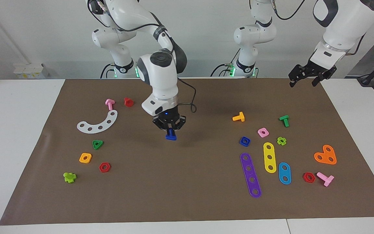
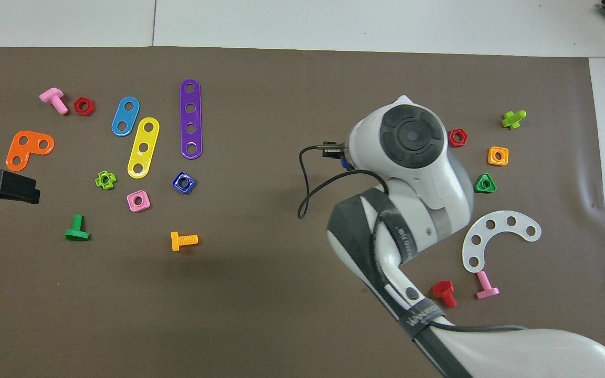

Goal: Unscrew and place screws in storage area
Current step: 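Carry the blue bolt with the right gripper beside the green triangle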

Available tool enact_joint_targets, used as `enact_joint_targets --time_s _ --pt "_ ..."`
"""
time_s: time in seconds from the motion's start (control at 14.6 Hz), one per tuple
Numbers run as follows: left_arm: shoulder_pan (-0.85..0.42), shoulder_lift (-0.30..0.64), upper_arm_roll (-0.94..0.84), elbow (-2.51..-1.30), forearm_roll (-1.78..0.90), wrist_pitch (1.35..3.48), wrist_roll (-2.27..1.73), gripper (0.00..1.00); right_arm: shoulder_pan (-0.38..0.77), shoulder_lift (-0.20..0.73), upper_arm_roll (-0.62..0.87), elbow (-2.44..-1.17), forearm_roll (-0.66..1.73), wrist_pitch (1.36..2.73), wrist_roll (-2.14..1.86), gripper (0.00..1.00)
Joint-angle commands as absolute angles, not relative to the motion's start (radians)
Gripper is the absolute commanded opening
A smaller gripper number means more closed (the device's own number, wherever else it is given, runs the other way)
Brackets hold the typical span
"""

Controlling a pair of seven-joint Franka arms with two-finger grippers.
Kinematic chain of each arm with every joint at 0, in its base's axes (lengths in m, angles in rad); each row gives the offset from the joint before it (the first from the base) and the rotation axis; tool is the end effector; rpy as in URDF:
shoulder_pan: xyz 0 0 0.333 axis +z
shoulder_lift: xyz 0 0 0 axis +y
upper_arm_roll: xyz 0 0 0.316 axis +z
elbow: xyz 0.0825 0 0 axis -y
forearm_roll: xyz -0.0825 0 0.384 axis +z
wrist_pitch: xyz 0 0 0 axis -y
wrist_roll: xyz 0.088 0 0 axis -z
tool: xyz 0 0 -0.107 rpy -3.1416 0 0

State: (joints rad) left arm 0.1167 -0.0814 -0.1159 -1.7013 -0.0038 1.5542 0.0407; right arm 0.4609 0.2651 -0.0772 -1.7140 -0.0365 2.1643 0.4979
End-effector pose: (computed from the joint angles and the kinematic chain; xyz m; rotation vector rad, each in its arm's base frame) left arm 0.5251 -0.0024 0.6054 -3.1351 0.0614 0.1041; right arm 0.6052 0.2472 0.4512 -3.0920 0.1424 -0.2953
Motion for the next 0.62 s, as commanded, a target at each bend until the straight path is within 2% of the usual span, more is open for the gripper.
enact_joint_targets --time_s 0.0,0.34,0.55 --pt "0.124 -0.11 -0.115 -1.729 -0.021 1.554 0.038 1.0 0.346 0.177 -0.061 -1.859 -0.037 2.186 0.367 0.0" --pt "0.124 -0.11 -0.115 -1.729 -0.021 1.552 0.038 1.0 0.167 0.163 -0.06 -1.957 -0.016 2.213 0.14 0.0" --pt "0.124 -0.11 -0.115 -1.727 -0.021 1.552 0.04 1.0 0.114 0.169 -0.06 -2.052 0.037 2.31 0.055 0.0"
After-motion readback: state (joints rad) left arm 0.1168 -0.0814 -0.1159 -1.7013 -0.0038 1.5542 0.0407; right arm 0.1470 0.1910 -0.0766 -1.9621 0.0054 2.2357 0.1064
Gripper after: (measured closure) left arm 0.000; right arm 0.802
